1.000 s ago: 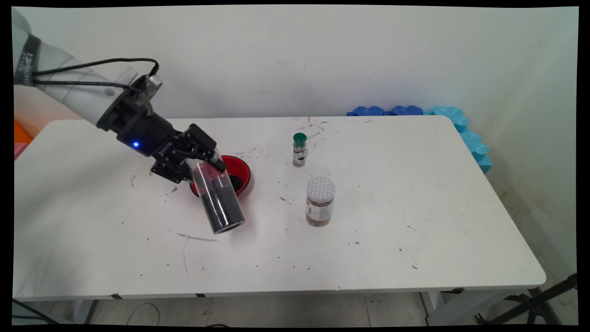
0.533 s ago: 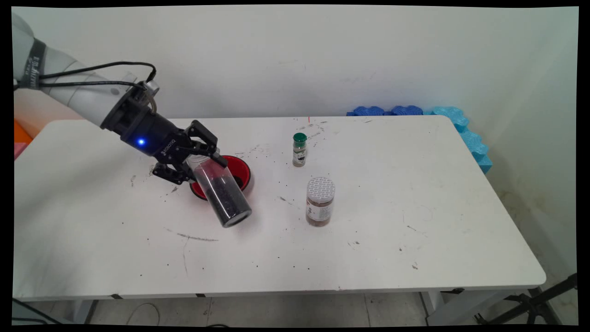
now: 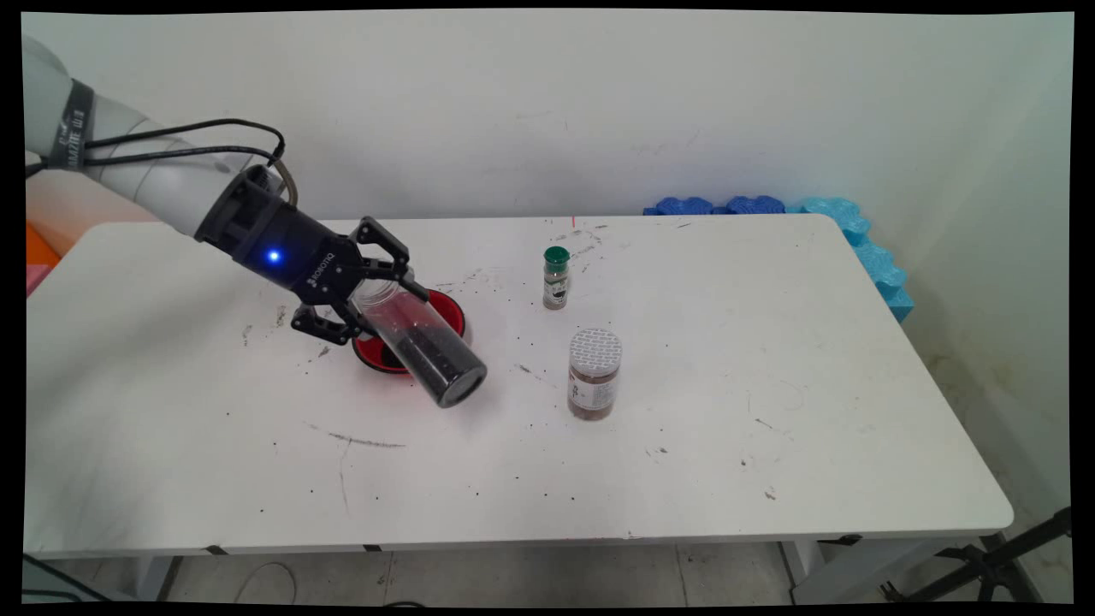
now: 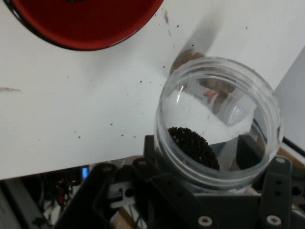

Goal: Pour the black seasoning powder in the red bowl

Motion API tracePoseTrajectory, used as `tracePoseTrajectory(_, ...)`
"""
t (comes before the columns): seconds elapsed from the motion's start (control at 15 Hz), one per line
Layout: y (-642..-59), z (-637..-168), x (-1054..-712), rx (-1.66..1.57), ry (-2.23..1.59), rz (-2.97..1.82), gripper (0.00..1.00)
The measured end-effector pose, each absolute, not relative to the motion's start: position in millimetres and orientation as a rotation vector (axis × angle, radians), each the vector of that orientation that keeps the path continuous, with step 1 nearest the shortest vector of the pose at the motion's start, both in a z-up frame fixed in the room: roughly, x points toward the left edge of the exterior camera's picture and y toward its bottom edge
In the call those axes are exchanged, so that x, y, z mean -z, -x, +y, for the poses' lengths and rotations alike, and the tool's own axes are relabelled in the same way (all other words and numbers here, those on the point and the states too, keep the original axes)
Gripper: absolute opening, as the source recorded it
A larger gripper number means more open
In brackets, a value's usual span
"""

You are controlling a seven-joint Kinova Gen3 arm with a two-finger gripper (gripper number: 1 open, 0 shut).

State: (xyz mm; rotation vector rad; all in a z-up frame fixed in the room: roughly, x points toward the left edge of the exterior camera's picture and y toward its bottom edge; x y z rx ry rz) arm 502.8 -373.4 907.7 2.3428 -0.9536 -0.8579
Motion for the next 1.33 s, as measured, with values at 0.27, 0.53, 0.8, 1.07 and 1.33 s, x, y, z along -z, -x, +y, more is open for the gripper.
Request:
tracePoseTrajectory(0.27, -503, -375, -905, 0.91, -2.389, -0.82, 0.0)
tracePoseTrajectory(0.53, -502, -378, -904, 0.952, -2.412, -0.718, 0.0)
tracePoseTrajectory(0.8, -501, -382, -904, 0.998, -2.425, -0.613, 0.0)
tracePoseTrajectory(1.07, -501, -384, -905, 1.04, -2.426, -0.527, 0.0)
tracePoseTrajectory(1.33, -501, -386, -905, 1.077, -2.428, -0.449, 0.0)
